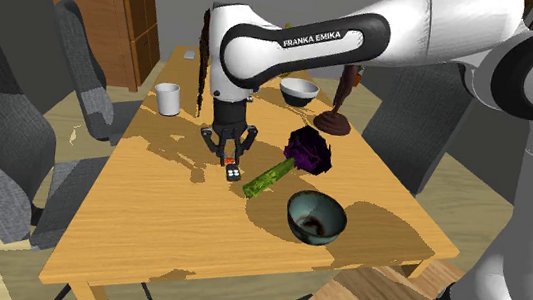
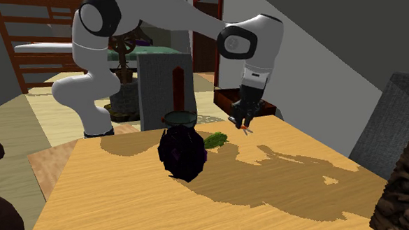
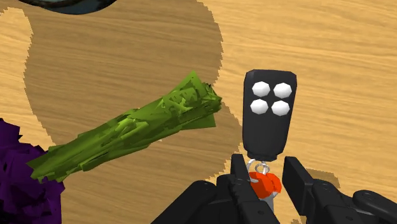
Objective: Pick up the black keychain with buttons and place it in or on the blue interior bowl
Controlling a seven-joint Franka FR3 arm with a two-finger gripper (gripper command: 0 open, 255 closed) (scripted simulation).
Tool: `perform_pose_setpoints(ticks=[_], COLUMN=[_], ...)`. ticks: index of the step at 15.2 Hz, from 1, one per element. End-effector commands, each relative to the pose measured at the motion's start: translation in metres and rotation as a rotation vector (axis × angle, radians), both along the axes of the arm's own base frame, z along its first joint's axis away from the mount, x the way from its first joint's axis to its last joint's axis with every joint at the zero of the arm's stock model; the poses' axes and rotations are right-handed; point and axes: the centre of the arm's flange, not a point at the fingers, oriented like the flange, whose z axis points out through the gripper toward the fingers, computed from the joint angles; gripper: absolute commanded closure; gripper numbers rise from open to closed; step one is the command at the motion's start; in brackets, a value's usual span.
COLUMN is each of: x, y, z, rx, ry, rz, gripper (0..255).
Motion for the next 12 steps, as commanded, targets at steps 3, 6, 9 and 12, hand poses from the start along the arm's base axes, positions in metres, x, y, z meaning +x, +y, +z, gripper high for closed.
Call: perform_pose_setpoints(ticks=[3,6,9,12], x=[0.0,0.0,0.0,0.0], y=[0.0,0.0,0.0,0.0], z=[0.02,0.036,0.052,0.068], rx=[0.0,0.0,0.0,0.0], ry=[0.0,0.0,0.0,0.0], rz=[0.0,0.0,0.0,0.0], gripper=[255,255,255,255])
